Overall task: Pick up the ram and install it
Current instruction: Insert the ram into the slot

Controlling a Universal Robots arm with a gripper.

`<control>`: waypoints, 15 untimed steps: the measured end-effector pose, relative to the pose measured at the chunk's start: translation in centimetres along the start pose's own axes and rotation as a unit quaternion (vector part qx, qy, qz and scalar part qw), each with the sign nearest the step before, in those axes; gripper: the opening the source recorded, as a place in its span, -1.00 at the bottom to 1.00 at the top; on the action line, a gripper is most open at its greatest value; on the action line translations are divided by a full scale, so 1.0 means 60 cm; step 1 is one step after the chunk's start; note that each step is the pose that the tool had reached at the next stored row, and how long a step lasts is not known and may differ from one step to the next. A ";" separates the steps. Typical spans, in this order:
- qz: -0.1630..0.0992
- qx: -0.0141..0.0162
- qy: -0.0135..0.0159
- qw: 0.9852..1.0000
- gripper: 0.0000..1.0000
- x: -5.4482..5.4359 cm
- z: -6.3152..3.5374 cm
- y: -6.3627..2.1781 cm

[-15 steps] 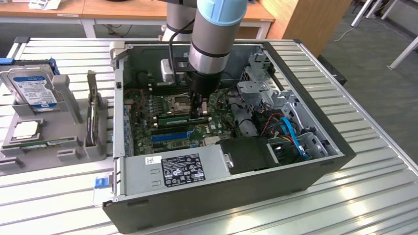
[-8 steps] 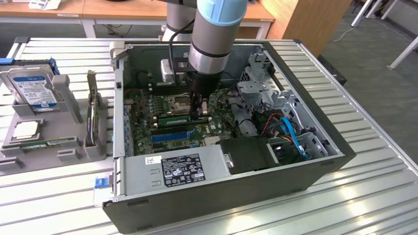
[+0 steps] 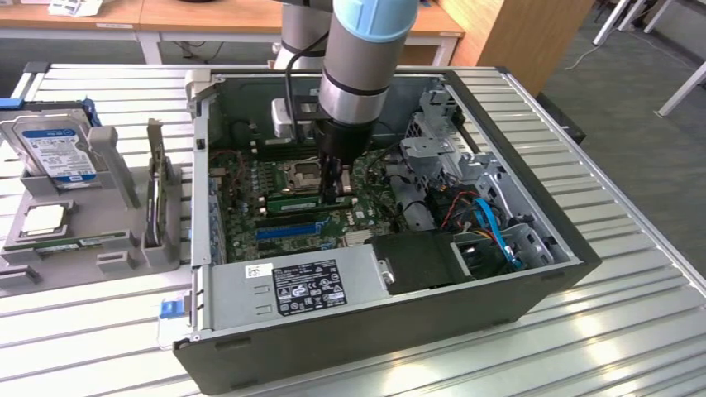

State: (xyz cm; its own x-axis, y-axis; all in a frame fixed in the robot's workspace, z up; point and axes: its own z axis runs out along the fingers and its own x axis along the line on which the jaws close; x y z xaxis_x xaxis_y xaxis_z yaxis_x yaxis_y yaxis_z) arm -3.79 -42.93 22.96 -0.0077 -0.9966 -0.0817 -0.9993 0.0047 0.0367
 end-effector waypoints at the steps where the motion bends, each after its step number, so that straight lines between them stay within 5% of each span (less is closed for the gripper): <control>1: 0.000 0.000 0.000 1.000 -0.51 0.000 -0.004 0.000; 2: 0.000 0.000 0.000 1.000 -0.51 -0.002 -0.027 0.001; 7: 0.000 0.000 0.000 1.000 -0.51 -0.005 -0.059 0.002; 15: 0.000 0.000 0.000 1.000 -0.51 -0.007 -0.091 0.003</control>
State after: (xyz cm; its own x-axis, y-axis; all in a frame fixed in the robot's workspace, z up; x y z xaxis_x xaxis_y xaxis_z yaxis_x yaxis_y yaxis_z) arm -3.78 -42.92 28.44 -0.0078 -0.9966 -0.0818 -0.9993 0.0048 0.0367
